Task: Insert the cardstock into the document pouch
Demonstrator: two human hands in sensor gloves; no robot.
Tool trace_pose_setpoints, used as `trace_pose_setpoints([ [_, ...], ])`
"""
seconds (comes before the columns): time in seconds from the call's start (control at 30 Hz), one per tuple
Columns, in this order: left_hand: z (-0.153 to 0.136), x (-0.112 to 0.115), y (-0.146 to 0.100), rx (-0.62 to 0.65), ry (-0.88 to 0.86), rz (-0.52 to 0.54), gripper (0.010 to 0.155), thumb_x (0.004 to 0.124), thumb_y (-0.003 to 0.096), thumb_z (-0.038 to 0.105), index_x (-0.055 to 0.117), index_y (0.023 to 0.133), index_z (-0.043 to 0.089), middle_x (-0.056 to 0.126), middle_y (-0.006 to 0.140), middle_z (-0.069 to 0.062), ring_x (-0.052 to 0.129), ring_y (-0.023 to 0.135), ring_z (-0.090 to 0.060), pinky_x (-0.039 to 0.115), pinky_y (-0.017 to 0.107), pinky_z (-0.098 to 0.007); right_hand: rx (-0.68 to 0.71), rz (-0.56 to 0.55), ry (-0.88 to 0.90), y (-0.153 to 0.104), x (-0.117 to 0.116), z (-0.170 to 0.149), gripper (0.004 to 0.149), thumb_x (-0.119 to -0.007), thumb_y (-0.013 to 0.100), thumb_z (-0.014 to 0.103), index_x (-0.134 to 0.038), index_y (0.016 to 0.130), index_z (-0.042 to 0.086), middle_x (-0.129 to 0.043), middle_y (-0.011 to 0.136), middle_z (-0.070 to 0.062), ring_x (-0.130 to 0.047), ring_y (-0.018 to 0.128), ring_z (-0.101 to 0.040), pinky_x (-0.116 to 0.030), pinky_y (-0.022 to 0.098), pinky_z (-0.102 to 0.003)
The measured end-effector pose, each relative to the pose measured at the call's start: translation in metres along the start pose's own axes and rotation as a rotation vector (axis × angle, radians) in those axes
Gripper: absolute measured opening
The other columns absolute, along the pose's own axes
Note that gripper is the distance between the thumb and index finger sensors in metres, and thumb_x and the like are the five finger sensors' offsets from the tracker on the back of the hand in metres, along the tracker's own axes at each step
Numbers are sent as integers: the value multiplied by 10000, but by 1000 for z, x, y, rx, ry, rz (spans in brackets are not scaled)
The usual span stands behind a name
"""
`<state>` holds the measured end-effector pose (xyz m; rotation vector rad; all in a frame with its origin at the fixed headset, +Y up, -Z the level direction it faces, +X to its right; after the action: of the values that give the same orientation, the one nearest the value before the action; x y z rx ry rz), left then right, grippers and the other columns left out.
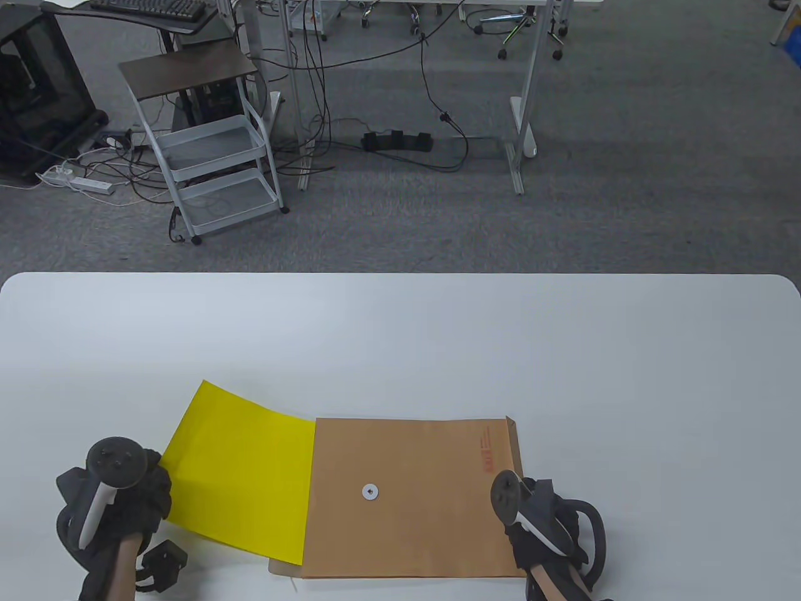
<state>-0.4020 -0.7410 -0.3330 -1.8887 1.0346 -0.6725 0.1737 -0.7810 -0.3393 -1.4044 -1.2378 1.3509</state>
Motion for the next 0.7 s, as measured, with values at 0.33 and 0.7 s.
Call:
trace_pose_setpoints([
  [0.33,-2,27,7,-47,90,-204,579,668,694,273,522,1154,-47,900,863,-134,1023,578,-301,858,501,-485,1,-1,-7,0,0,0,307,-633,757,185,-638,973,-33,-844,687,-139,-943,457,-188,-796,433,-426],
  [0.7,2,35,8,-76,294,-215,497,707,685,347,720,1066,28,924,861,-134,1042,589,-314,866,502,-488,0,-3,-14,0,0,0,307,-632,757,185,-638,973,-34,-844,687,-137,-943,457,-188,-797,433,-426],
])
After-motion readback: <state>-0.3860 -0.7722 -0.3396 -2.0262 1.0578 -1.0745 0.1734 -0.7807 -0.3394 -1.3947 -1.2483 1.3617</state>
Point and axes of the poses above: the tracker on the back of each hand, its own z axis roughly to the thumb side, its own y axis roughly from the wrist to the fingertips, x = y × z, the point moved 5 cm from there along y, roughly from the wrist to the fingertips
